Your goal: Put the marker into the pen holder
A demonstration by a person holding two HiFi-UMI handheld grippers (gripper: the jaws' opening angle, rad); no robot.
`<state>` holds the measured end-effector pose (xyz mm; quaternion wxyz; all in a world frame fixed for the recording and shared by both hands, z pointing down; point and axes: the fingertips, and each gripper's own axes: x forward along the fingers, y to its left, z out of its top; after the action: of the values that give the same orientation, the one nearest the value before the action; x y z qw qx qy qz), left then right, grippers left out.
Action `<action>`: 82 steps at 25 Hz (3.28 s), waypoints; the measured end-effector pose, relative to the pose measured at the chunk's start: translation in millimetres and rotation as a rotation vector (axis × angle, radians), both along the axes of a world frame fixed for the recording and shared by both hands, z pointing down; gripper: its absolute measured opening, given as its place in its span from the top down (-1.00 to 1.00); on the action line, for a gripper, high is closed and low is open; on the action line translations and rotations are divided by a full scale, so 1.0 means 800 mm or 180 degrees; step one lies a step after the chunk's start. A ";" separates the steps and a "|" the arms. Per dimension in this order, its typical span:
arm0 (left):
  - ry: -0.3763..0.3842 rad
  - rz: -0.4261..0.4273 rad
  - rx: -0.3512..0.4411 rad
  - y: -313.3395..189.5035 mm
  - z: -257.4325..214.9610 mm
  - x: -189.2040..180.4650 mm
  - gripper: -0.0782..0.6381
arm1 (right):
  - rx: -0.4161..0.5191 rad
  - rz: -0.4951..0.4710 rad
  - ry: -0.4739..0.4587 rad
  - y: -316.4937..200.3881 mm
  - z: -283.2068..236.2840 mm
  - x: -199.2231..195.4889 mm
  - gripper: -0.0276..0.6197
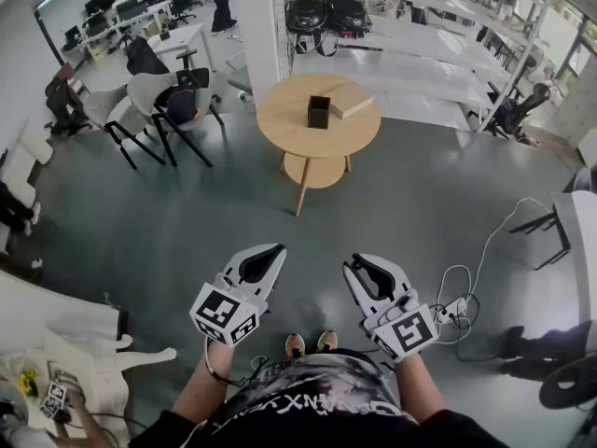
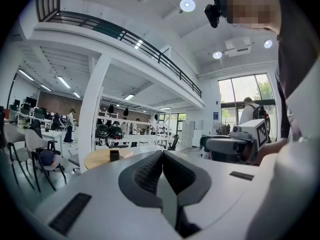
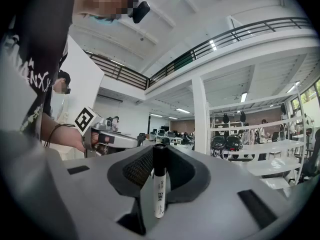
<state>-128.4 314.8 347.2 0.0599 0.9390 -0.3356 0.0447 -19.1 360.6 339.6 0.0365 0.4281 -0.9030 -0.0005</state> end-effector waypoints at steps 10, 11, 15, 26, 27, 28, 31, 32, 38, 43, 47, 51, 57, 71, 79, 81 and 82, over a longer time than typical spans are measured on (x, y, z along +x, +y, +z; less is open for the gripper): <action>-0.0008 -0.0004 -0.0011 -0.005 0.002 -0.002 0.72 | -0.0017 0.0009 -0.0023 -0.006 0.001 0.000 0.68; -0.0009 -0.0001 -0.0011 -0.004 0.001 -0.001 0.72 | -0.0024 0.0009 -0.0046 -0.005 0.001 0.001 0.68; -0.0019 0.0017 -0.0013 -0.001 0.000 0.002 0.72 | -0.0031 0.0022 -0.0132 -0.002 -0.002 0.004 0.67; -0.0043 0.0038 -0.0016 0.001 0.003 0.017 0.72 | -0.0019 -0.0002 -0.0228 -0.001 -0.001 0.016 0.67; -0.0044 0.0034 -0.0012 0.001 0.003 0.019 0.72 | -0.0013 -0.0004 -0.0232 -0.001 -0.001 0.018 0.67; -0.0044 0.0030 -0.0009 0.002 0.003 0.020 0.72 | -0.0008 -0.0007 -0.0236 0.000 -0.001 0.019 0.67; -0.0055 0.0016 0.0000 0.005 0.003 0.025 0.72 | 0.0006 -0.0022 -0.0242 0.002 -0.001 0.024 0.67; -0.0060 0.0010 0.0003 0.006 0.004 0.027 0.72 | 0.0008 -0.0029 -0.0242 0.003 0.000 0.027 0.67; -0.0076 -0.0018 0.0017 0.015 0.010 0.039 0.72 | 0.0011 -0.0059 -0.0242 0.007 0.011 0.041 0.67; -0.0088 -0.0034 0.0019 0.023 0.011 0.052 0.72 | 0.0026 -0.0099 -0.0222 0.013 0.011 0.054 0.67; -0.0087 -0.0031 0.0043 0.028 0.013 0.063 0.72 | 0.0062 -0.0109 -0.0219 0.016 0.013 0.064 0.67; -0.0086 -0.0020 0.0054 0.027 0.013 0.069 0.72 | 0.0081 -0.0108 -0.0213 0.016 0.013 0.070 0.67; -0.0076 0.0023 0.0090 0.018 0.019 0.081 0.72 | 0.0114 -0.0071 -0.0206 0.008 0.019 0.079 0.67; -0.0084 0.0016 0.0087 -0.028 0.033 0.082 0.72 | 0.0128 -0.0045 -0.0222 -0.040 0.031 0.079 0.67; -0.0058 0.0004 0.0046 -0.080 0.050 0.083 0.72 | 0.0097 -0.0063 -0.0192 -0.093 0.046 0.076 0.67; -0.0048 0.0010 0.0034 -0.098 0.053 0.086 0.72 | 0.0084 -0.0064 -0.0186 -0.110 0.049 0.078 0.67; -0.0042 0.0012 0.0028 -0.108 0.054 0.087 0.72 | 0.0077 -0.0064 -0.0184 -0.120 0.050 0.079 0.67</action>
<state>-58.7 228.4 390.2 0.0535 0.9396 -0.3343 0.0496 43.8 264.3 379.6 0.0053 0.4192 -0.9079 0.0005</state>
